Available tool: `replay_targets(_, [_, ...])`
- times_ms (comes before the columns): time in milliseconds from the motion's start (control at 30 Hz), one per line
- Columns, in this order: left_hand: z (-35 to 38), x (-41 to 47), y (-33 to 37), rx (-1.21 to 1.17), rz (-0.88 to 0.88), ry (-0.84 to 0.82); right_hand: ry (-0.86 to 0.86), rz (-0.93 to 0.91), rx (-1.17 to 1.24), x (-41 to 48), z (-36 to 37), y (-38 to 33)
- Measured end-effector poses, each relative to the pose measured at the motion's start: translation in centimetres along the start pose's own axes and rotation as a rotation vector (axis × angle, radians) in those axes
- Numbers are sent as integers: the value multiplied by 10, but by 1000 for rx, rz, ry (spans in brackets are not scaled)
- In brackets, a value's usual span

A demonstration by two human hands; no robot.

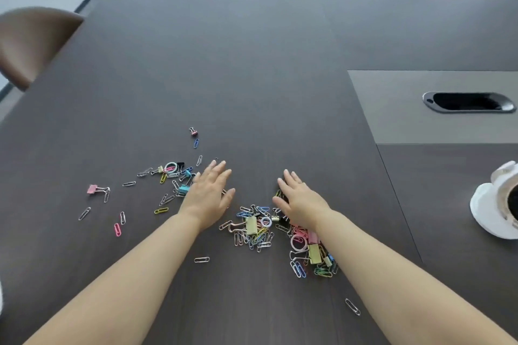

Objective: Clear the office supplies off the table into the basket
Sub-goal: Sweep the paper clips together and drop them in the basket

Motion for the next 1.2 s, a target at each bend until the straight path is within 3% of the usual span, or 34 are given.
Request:
replay_targets(167, [-23, 32, -75, 55, -193, -5, 376, -37, -86, 34, -56, -44])
replay_targets(300, [-40, 44, -130, 152, -403, 54, 253, -184, 36, 106, -47, -100])
replay_targets(467, [-41, 17, -203, 83, -595, 59, 72, -297, -112, 188, -23, -168])
replay_targets(633, [-25, 3, -211, 115, -496, 2, 1, -281, -197, 202, 3, -183])
replay_targets(833, [-4, -19, -160, 60, -318, -50, -43, -458, -163, 120, 21, -179])
replay_targets(967, [1, -56, -125, -201, -151, -4, 117, -410, -40, 67, 9, -158])
replay_targets(1100, [-24, -80, -151, -225, -214, 152, 265, -379, 1, 65, -12, -178])
replay_targets(1200, [-47, -83, -193, -47, -408, 215, 168, -402, -15, 93, -2, -217])
Point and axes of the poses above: each hand's wrist, its own x-axis towards the middle knuckle, its own z-axis out of the palm, y = z × x, the point moved 10 cm from there along x, towards the middle knuckle, and after that the axes turned 3 degrees about -z, right-handed, at the moved point
